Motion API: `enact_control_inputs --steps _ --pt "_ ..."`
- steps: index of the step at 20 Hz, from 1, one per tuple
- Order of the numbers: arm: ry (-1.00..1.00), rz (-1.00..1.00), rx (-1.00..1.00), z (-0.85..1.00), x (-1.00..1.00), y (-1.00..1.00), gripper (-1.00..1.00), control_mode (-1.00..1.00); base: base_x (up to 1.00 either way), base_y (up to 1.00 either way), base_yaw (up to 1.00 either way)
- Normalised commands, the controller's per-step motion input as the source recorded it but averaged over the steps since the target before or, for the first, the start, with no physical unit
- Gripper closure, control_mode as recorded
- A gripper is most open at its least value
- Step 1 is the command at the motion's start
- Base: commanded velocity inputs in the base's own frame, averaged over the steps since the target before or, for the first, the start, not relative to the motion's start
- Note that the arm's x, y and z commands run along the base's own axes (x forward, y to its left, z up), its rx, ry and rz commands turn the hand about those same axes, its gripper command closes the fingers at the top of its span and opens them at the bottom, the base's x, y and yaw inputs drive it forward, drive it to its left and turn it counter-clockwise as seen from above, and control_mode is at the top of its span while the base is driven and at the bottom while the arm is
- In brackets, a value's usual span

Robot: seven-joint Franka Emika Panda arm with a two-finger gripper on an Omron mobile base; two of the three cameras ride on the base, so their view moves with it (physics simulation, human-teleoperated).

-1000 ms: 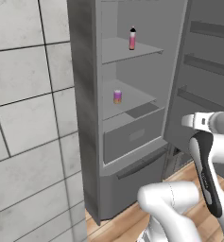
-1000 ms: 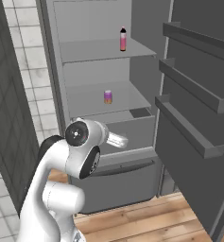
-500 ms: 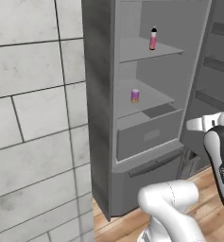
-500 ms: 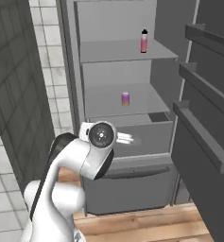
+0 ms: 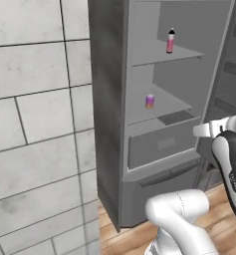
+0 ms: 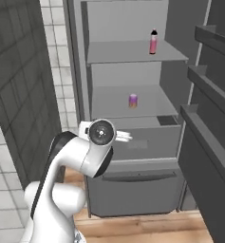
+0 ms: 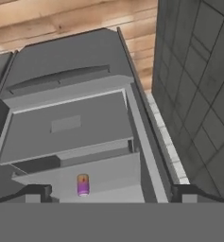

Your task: Open the fridge, grab two sodas, and place both sodas inside the bowl with ice on the dining counter.

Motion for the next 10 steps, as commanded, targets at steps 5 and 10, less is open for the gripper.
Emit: enact_control_inputs --steps 5,10 --pt "0.0 0.0 0.0 0.0 0.0 0.0 -1.0 1.0 0.37 -0.36 0.09" --pt "0.0 0.0 0.0 0.0 0.0 0.0 -1.0 1.0 0.55 -0.33 0.07"
